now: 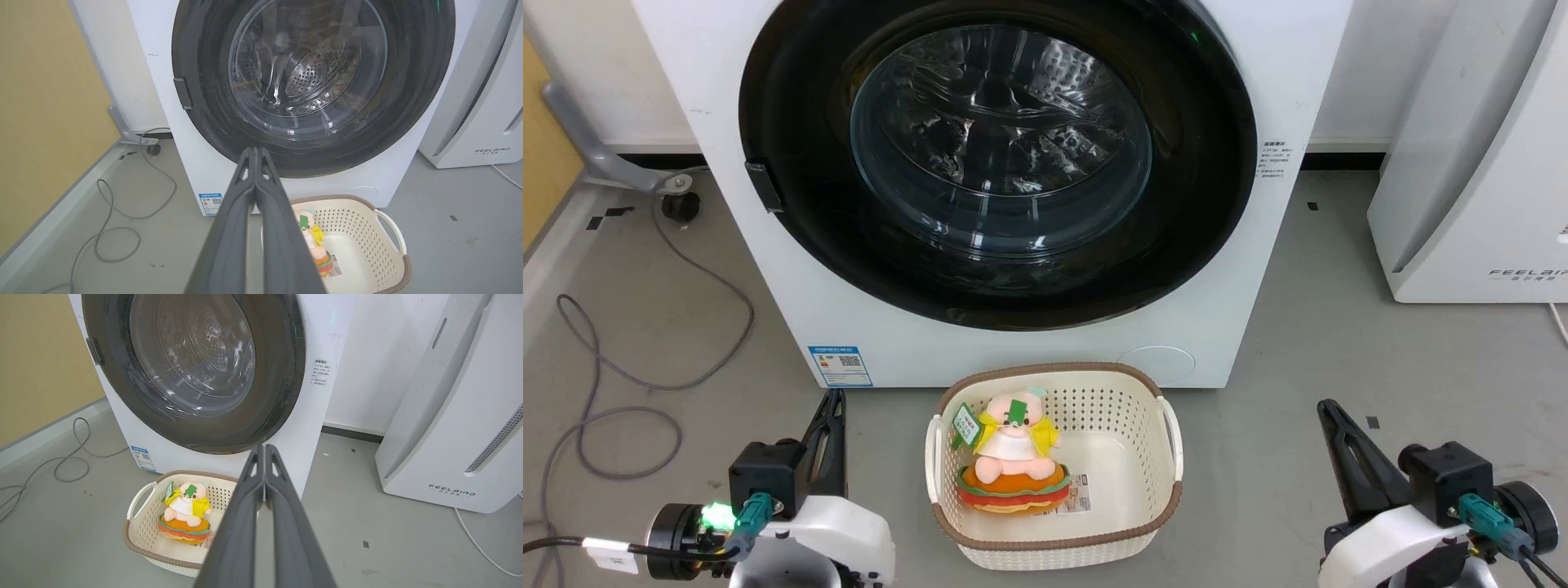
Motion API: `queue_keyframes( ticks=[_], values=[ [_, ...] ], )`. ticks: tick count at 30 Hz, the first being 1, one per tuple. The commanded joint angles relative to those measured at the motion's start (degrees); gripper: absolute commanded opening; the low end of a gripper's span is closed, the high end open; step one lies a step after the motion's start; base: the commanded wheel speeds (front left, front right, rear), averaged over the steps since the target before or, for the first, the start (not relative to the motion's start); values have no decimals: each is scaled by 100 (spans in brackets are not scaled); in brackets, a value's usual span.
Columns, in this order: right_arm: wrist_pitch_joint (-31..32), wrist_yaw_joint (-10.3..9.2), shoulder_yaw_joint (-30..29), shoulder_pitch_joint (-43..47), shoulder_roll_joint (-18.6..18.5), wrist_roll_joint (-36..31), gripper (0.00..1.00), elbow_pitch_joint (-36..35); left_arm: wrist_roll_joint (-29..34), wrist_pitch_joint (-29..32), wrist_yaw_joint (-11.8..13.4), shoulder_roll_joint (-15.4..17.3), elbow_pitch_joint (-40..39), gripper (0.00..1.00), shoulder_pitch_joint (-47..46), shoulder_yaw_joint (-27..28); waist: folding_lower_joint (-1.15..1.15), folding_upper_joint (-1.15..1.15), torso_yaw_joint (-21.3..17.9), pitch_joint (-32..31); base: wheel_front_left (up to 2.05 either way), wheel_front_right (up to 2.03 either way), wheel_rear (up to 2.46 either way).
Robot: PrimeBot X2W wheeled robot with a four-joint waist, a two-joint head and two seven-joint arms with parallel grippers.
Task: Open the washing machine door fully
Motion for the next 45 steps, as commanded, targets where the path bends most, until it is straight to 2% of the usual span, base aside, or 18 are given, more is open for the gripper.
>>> queue_keyframes(
  ticks=[1, 3, 4, 15, 18, 28, 45],
  values=[
    [2, -5, -4, -13, -4, 7, 0, -27, 15, 3, 14, 3, -24, 0, 105, 2, 0, 0, 0, 0, 0, 0, 0],
    [2, -5, -4, -13, -4, 7, 0, -27, 15, 3, 14, 3, -24, 0, 105, 2, 0, 0, 0, 0, 0, 0, 0],
    [-1, 1, -1, 0, 0, 5, 100, 1, -1, 0, -1, 0, 2, 100, -1, -2, 0, 0, 0, 0, 0, 0, 0],
    [-117, 1, -9, 27, 0, 88, 100, 83, -70, -115, -10, 0, 71, 100, -18, -71, 0, 0, -11, 1, 0, 0, 0],
    [-153, 0, -7, 33, 0, 116, 0, 102, -90, -151, -9, 0, 89, 100, -22, -96, 0, 0, -11, 1, 0, 0, 0],
    [-272, 0, -36, 20, -1, 370, 0, 171, -173, -271, 3, 0, 149, 100, -38, -182, 0, 0, -8, 4, 0, 0, 0],
    [-394, -1, -135, -376, -1, 2277, 0, 352, -319, -475, 24, 1, 192, 100, -82, -308, 0, 0, -28, 48, 0, 0, 0]
  ],
)
